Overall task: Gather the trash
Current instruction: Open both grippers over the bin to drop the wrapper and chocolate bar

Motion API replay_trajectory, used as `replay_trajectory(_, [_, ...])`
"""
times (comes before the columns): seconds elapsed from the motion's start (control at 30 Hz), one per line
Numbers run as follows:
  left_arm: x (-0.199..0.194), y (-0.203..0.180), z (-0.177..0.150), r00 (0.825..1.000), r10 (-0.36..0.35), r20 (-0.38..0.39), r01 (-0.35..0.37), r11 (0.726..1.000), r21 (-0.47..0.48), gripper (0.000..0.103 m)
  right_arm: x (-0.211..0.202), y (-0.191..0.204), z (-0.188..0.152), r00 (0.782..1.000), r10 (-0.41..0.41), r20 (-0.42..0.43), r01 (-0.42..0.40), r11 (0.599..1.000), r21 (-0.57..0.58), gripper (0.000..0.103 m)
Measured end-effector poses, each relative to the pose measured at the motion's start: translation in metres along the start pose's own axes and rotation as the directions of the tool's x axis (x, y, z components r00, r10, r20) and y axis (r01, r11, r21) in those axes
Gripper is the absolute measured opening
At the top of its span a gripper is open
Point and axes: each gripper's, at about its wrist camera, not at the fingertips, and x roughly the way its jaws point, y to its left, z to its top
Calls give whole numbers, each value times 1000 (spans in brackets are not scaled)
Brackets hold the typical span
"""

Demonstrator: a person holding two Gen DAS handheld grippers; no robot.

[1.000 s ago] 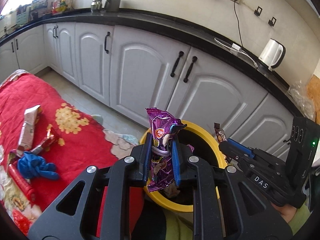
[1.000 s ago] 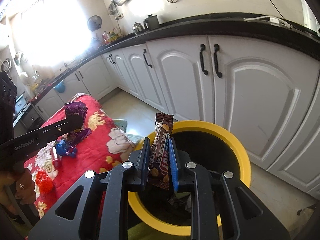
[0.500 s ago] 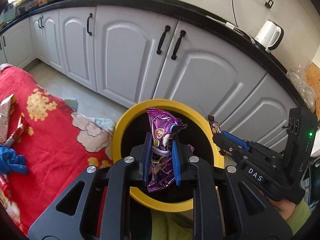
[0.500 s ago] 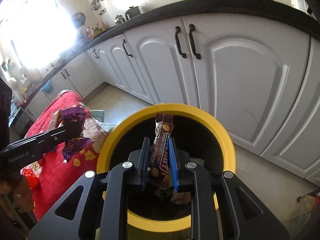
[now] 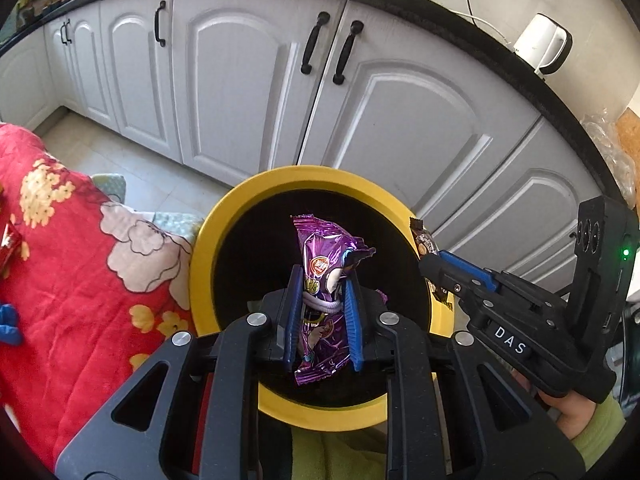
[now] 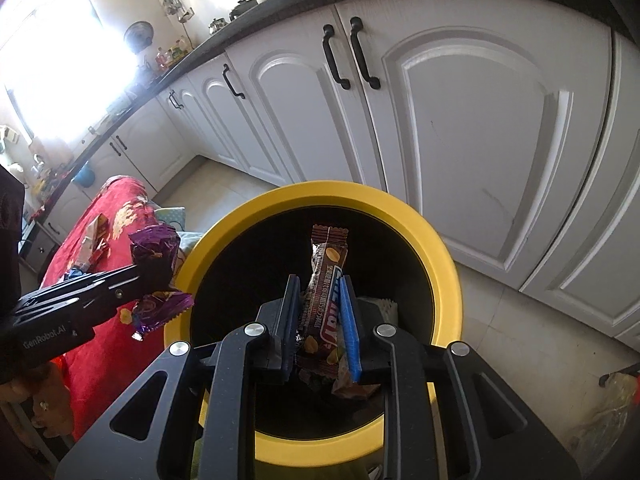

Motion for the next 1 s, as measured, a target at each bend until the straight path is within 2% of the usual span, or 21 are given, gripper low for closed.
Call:
replay_trajectory(0.27, [9, 1, 2, 1000, -4, -22, 3, 1000, -14, 16, 1, -7, 1, 1000, -10, 4, 10, 1000, 19, 25])
replay_trajectory(0.33, [10, 2, 2, 1000, -3, -23, 2, 1000, -16, 24, 0, -9, 1, 1000, -13, 9, 13, 1000, 25, 29])
replay_trajectory(0.47, [8, 4, 1, 1000, 1, -22, -1, 1000, -24, 34, -2, -11, 2, 1000, -20, 18, 19, 999, 36, 34])
replay_trajectory(0.6, [3, 6, 1, 1000, 11, -13, -11, 1000, -27, 50, -6, -12, 4, 999, -24, 35, 23, 999, 46, 39])
replay_trajectory(0.67, [2, 8, 1, 1000, 17, -9, -17, 999, -31, 52, -9, -12, 6, 999, -27, 45, 25, 998, 53, 40])
replay_trajectory(0.73, [0, 8, 1, 1000, 25, -7, -25, 999, -36, 59, -13, -12, 8, 998, -15, 55, 12, 998, 58, 40])
replay_trajectory(0.87, [0, 7, 0, 999, 51, -16, -51, 998, -23, 61, -24, -7, 13, 996, 10, 88, -14, 999, 42, 41])
replay_trajectory(1.0, [-1, 7, 0, 998, 58, -16, -58, 998, -26, 76, -33, -4, 18, 993, 14, 114, -18, 999, 39, 42])
